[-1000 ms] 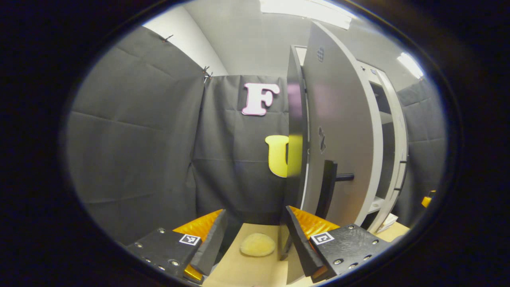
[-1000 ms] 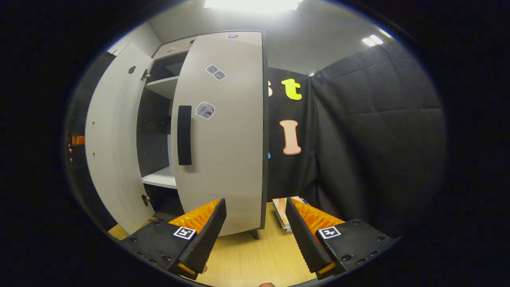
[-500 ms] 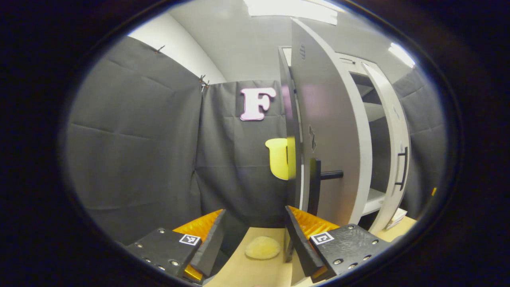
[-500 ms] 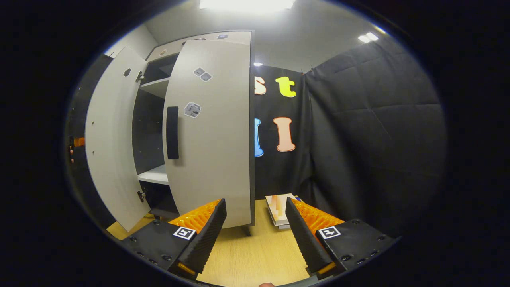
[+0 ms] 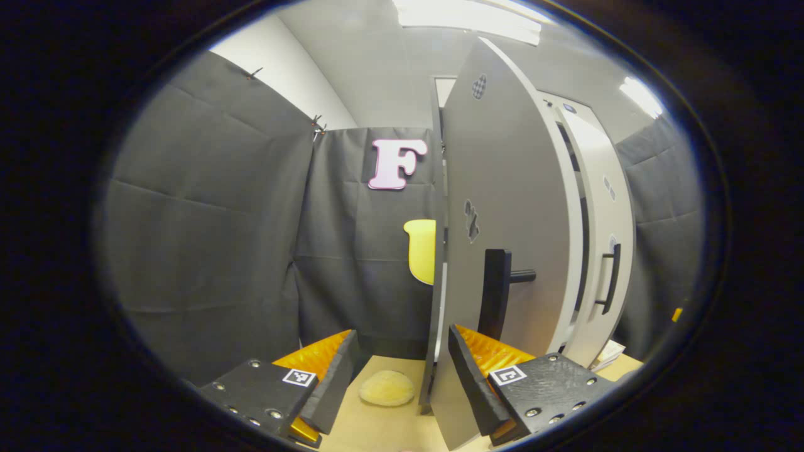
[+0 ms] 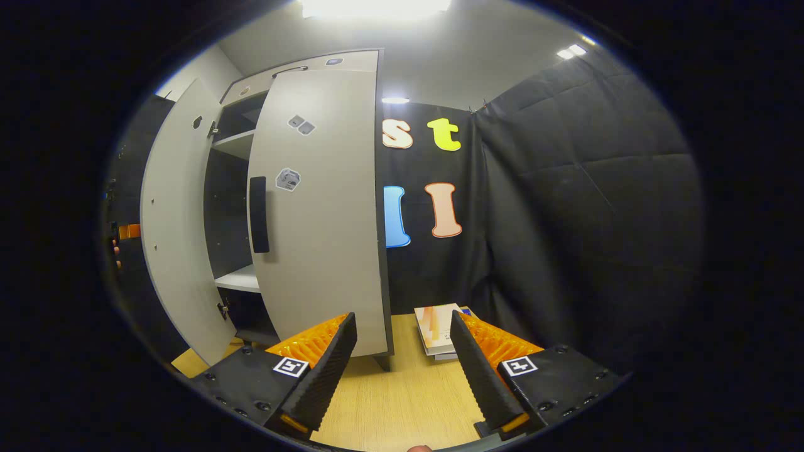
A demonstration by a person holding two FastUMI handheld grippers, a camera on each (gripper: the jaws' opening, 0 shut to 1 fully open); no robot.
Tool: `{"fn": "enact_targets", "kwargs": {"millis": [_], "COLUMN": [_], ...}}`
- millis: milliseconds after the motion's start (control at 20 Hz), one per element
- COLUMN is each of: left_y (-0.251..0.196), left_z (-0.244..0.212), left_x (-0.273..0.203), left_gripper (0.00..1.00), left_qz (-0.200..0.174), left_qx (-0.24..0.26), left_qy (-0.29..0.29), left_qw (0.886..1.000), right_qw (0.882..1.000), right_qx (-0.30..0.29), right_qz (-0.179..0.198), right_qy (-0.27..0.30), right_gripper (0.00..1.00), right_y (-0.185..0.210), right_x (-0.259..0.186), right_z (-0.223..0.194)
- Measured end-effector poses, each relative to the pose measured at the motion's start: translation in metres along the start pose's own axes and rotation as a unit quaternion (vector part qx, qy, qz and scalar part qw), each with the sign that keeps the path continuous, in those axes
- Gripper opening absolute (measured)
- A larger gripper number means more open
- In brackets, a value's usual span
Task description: Grasp the bottle in the cabinet with the left hand and place it on the coaster, then close the right door with the right hand and the left door with the left hand.
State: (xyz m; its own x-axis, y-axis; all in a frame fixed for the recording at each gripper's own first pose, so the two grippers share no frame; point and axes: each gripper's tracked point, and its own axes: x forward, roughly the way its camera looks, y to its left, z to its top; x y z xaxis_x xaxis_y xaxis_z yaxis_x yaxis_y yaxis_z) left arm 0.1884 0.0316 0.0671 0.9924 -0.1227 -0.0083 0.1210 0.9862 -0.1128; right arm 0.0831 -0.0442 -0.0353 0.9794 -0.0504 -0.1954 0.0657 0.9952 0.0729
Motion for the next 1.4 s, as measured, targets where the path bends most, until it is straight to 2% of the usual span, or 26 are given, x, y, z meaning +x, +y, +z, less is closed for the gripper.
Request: {"fn": "enact_targets", "kwargs": {"millis": [50,150,200,400,450,500,550,950,1100,1150,1200,1250,1400], "left_y": [-0.006,-0.017,-0.022,-0.041,-0.046,-0.051,-0.056,-0.103,-0.127,-0.135,-0.141,-0.144,-0.146], "left_z": [-0.001,-0.002,-0.001,0.000,0.000,0.000,-0.001,-0.027,-0.035,-0.037,-0.038,-0.038,-0.036], "left_x": [0.002,0.001,0.001,0.006,0.008,0.008,0.011,0.029,0.045,0.050,0.052,0.052,0.047], "left_gripper": [0.85,0.86,0.85,0.86,0.86,0.86,0.86,0.85,0.86,0.86,0.86,0.86,0.84], "left_qz": [-0.003,-0.005,-0.006,-0.009,-0.011,-0.013,-0.015,-0.024,-0.033,-0.033,-0.030,-0.026,-0.015], "left_qx": [0.000,-0.002,-0.003,-0.004,-0.003,-0.002,-0.001,-0.019,-0.022,-0.021,-0.017,-0.011,0.011], "left_qy": [-0.001,-0.003,-0.005,-0.007,-0.007,-0.007,-0.008,0.018,0.023,0.023,0.021,0.016,0.005], "left_qw": [1.000,1.000,1.000,1.000,1.000,1.000,1.000,0.999,0.999,0.999,0.999,0.999,1.000], "right_qw": [1.000,1.000,1.000,1.000,1.000,1.000,1.000,0.999,0.999,0.999,0.999,0.999,0.999], "right_qx": [0.004,0.009,0.009,-0.003,-0.003,-0.001,0.000,-0.006,-0.014,-0.020,-0.026,-0.031,-0.036], "right_qz": [0.001,0.000,-0.001,-0.010,-0.012,-0.013,-0.015,-0.043,-0.039,-0.037,-0.035,-0.032,-0.020], "right_qy": [-0.002,-0.005,-0.007,-0.006,-0.005,-0.004,-0.005,-0.008,-0.008,-0.007,-0.008,-0.007,-0.009], "right_gripper": [0.92,0.92,0.96,0.95,0.92,0.96,0.92,0.96,0.96,0.92,0.96,0.92,0.92], "right_y": [-0.002,-0.010,-0.015,-0.035,-0.039,-0.043,-0.047,-0.087,-0.088,-0.088,-0.088,-0.087,-0.085], "right_x": [0.000,0.000,-0.001,-0.005,-0.006,-0.007,-0.009,-0.016,-0.019,-0.019,-0.019,-0.019,-0.019], "right_z": [0.003,0.005,0.006,0.005,0.004,0.004,0.004,0.006,0.005,0.004,0.003,0.003,0.002]}}
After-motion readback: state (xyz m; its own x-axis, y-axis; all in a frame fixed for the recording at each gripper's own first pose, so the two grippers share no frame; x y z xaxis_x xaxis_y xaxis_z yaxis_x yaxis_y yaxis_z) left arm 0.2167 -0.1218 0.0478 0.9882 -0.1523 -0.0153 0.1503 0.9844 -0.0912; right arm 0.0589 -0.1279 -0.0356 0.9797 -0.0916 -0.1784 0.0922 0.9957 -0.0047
